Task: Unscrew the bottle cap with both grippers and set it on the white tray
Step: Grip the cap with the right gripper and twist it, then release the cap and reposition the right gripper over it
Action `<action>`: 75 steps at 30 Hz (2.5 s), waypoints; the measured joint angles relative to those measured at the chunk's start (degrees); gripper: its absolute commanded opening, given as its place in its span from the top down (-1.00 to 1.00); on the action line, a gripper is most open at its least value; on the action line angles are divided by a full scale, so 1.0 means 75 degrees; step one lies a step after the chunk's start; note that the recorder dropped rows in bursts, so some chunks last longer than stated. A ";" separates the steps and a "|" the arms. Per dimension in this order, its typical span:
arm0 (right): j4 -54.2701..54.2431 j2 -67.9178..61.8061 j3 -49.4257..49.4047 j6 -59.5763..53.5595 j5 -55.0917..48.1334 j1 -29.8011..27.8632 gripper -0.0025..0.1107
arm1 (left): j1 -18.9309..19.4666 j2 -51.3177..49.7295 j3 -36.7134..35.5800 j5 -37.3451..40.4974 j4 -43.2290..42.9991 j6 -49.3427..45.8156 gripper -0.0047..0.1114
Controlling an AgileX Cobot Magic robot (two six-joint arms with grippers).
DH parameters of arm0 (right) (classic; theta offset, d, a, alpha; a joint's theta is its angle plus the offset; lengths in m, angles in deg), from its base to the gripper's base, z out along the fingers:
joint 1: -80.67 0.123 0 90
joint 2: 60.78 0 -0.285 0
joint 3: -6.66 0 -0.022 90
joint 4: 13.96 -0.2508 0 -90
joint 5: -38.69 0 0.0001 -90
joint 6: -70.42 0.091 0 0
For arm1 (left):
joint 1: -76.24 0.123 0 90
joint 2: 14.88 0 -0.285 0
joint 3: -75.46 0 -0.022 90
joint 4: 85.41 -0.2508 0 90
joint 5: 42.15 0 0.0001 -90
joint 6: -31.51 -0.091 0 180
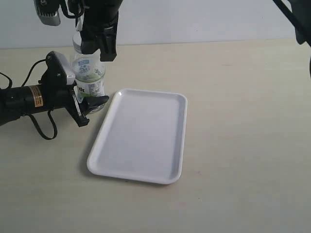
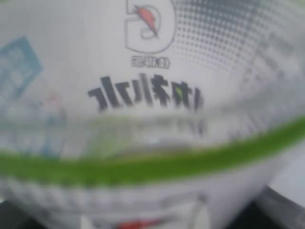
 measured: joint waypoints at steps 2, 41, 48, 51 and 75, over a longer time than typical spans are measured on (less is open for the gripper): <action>-0.0074 0.0000 0.0000 -0.0524 -0.0016 -0.0018 0.96 | 0.0000 0.0000 0.0000 -0.0016 0.0000 0.0000 0.92; -0.0948 0.0662 0.0000 -0.0010 -0.0180 0.0075 0.07 | -0.0005 0.0000 0.0000 -0.0014 0.0002 0.0000 0.92; 0.0983 0.0714 0.0000 0.5541 -0.0164 0.0075 0.00 | -0.0005 0.0000 0.0000 -0.0014 -0.0010 0.0000 0.92; 0.1146 0.0562 0.0000 0.6234 -0.0179 0.0075 -0.23 | -0.0005 0.0000 0.0000 -0.0014 -0.0010 0.0000 0.92; 0.0943 -0.0055 0.0000 0.6561 0.0213 0.0075 -0.13 | -0.0005 0.0000 0.0000 -0.0027 -0.0010 0.0000 0.92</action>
